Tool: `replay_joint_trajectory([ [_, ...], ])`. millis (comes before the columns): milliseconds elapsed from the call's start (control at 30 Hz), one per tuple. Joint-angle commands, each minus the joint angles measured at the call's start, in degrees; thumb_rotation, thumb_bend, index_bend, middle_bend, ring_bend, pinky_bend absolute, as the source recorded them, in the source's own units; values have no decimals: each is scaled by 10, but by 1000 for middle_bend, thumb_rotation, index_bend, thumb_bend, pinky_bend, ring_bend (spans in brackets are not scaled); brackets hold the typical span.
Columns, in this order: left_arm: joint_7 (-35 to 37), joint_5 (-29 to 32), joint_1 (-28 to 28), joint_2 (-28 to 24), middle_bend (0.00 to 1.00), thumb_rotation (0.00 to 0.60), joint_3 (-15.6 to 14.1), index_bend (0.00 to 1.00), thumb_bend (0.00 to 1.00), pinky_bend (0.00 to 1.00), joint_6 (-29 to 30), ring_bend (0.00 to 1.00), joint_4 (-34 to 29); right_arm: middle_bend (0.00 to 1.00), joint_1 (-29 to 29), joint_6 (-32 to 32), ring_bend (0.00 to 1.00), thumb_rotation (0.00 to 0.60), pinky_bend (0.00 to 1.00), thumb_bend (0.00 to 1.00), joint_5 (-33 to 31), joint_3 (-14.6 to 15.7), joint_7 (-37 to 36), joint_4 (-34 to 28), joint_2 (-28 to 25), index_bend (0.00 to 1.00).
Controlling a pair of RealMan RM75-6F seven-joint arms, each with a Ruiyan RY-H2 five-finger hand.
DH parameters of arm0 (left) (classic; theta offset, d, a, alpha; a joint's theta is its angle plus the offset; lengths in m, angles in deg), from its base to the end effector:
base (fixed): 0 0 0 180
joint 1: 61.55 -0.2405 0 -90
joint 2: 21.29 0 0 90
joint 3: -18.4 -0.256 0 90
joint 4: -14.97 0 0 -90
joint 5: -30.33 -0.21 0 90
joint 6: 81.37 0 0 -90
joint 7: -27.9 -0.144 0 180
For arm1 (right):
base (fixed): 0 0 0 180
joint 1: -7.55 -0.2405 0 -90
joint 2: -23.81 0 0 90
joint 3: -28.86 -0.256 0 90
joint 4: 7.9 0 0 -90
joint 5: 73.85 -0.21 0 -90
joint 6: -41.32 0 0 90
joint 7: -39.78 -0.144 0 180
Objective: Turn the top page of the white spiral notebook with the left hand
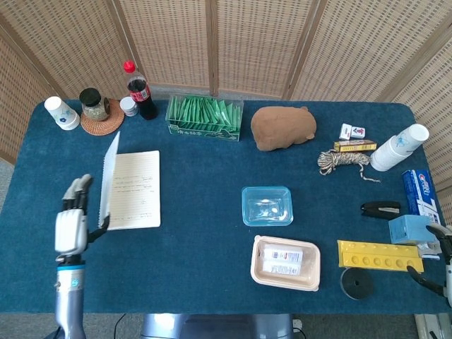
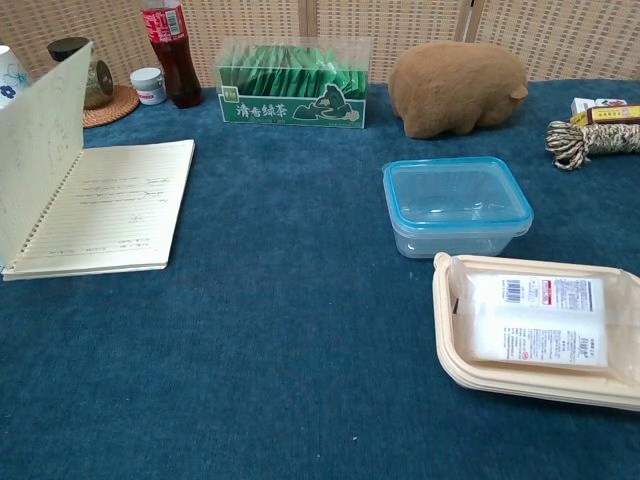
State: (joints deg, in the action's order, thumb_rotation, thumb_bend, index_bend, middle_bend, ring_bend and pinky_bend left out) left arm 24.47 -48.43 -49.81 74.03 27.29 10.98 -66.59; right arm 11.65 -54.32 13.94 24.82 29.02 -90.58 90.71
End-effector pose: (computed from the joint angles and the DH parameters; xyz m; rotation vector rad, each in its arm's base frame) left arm -0.2555 0.2267 0.0386 -1.0863 -1.0080 -1.2268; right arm -0.3456 -0.1321 0.1846 1.1969 -0.8633 0.9848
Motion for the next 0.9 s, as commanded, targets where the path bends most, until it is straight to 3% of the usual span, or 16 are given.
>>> replay_joint_trajectory([
  [33,7,17,-33,-25,67,600,-3,0,377,68,22,0,-14,229,-5,0,157,600,306,144,8,-1,1,-1,-2,181],
  [267,-4,63,-92,-94,62,600,-6,0,377,50,48,0,-53,228,-20,7,157,600,306,144,22,-4,7,-10,0,178],
  [367,-12,112,-115,-137,51,600,-6,0,377,48,22,0,-75,228,-27,11,158,600,306,144,32,-2,18,-17,0,176],
  [467,-20,120,-122,-174,24,600,-16,0,377,22,0,0,-101,228,-28,13,157,600,306,143,33,-1,26,-24,-1,176],
  [733,15,9,-121,-240,15,600,-66,0,378,0,-19,0,-107,227,-41,42,157,600,305,143,25,0,70,-55,-7,177],
  [900,-15,-66,-111,-274,15,600,-99,0,377,0,-27,0,-119,227,-47,69,158,600,305,144,-2,-2,131,-93,-16,180],
])
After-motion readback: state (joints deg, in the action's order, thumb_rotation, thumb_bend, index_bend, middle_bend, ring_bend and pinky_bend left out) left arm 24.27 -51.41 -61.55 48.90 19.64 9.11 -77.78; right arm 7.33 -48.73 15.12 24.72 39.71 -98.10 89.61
